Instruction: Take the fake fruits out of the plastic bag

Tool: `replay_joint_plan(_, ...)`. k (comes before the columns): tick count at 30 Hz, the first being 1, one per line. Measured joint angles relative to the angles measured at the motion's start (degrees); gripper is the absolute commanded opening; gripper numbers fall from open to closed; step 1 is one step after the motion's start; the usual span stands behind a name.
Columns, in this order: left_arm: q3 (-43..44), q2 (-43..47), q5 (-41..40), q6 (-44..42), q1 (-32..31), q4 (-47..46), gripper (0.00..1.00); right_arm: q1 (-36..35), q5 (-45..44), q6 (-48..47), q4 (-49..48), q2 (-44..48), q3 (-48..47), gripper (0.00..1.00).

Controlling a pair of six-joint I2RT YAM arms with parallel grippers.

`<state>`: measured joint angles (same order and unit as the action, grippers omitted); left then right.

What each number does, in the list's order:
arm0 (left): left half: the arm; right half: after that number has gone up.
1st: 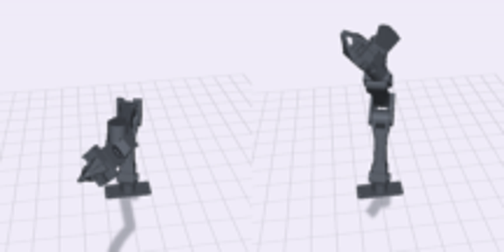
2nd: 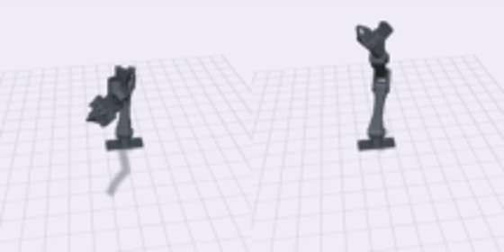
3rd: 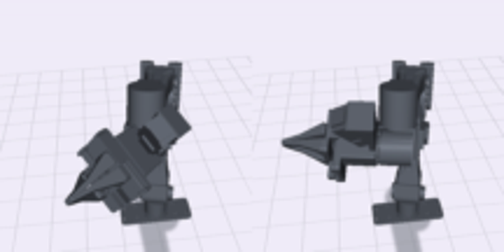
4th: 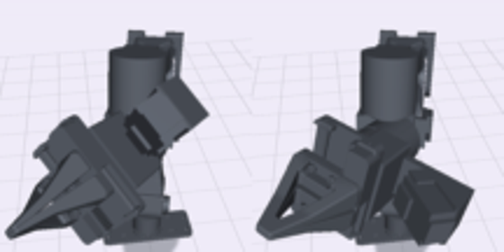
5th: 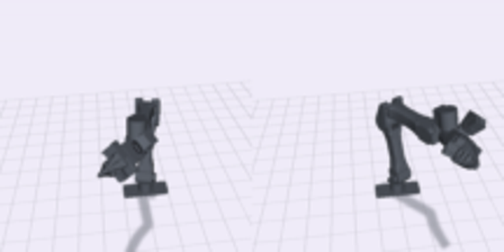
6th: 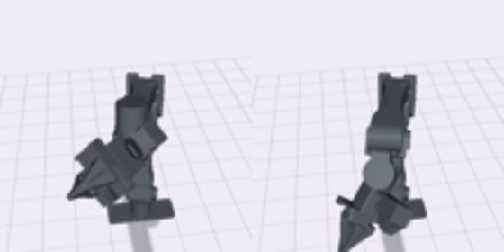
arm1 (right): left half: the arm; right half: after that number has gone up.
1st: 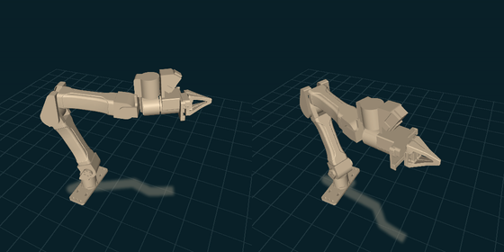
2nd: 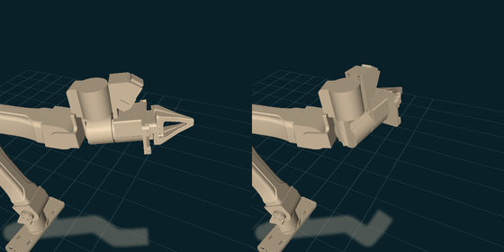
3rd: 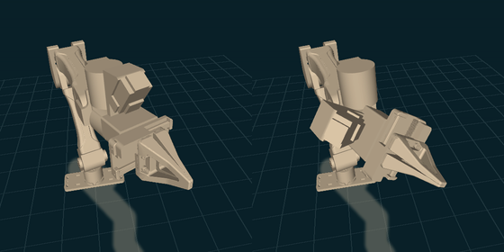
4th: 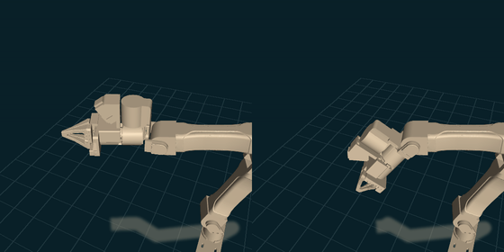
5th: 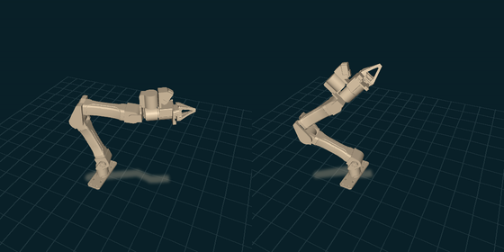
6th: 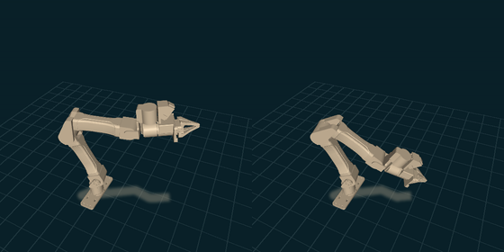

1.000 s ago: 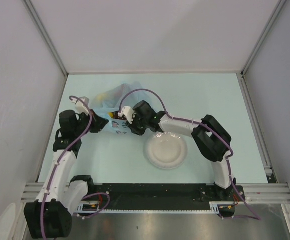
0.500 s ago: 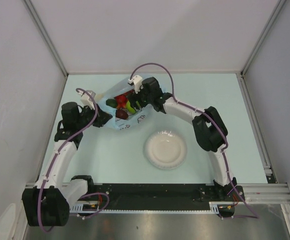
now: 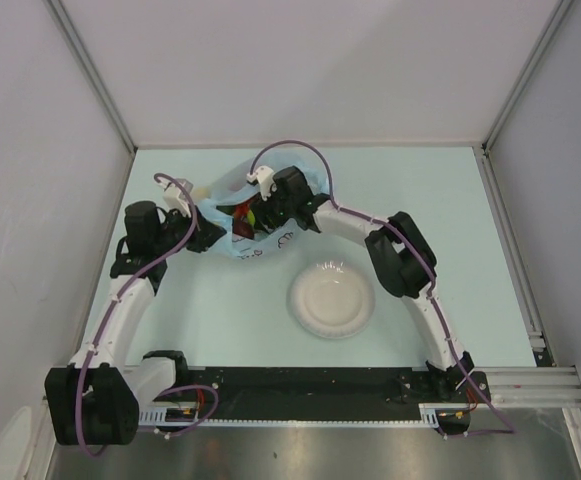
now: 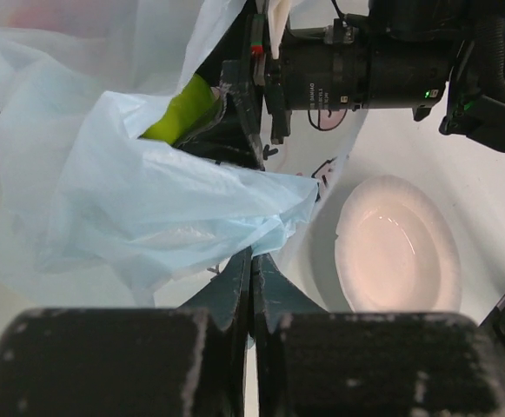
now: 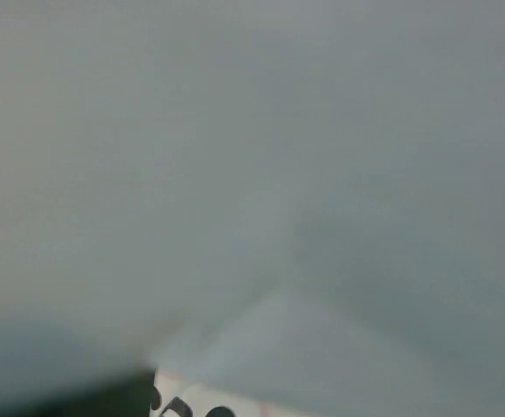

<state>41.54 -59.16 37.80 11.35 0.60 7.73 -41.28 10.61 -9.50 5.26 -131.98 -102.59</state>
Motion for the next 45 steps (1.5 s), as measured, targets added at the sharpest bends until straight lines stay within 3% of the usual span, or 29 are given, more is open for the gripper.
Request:
replay_joint_plan(2,0.04,-0.24,-0.02,0.02,0.00,-0.09,0.03,0.22,1.62,-1.22,-0.15,0.13,0.00,0.42)
replay_joint_plan(5,0.04,-0.44,-0.02,0.11,0.00,-1.07,0.03,0.42,3.63,-2.75,0.50,1.77,1.29,0.37)
replay_joint_plan(19,-0.46,-0.35,-0.07,0.74,0.00,-4.24,0.03,0.46,19.12,-6.88,5.81,35.36,14.01,0.34)
replay_joint_plan(23,-0.55,-0.33,-0.07,0.68,0.00,-4.24,0.04,0.48,22.51,-13.38,13.40,41.27,17.20,0.34)
replay_joint_plan(27,-0.52,-0.33,-0.11,0.63,0.00,-4.24,0.05,0.48,22.77,-25.99,27.96,43.60,18.10,0.36)
replay_joint_plan(35,-0.37,-0.33,-0.07,0.61,0.00,-4.50,0.05,-5.25,9.40,-55.95,55.25,47.06,18.40,0.31)
replay_joint_plan(40,0.90,-0.33,-0.02,0.63,0.00,-5.22,0.06,-10.21,-4.13,-63.28,62.53,42.12,18.43,0.25)
replay_joint_plan(45,1.66,-0.11,0.13,0.85,0.00,-7.19,0.06,-12.79,-16.83,-63.14,63.71,32.74,18.78,0.25)
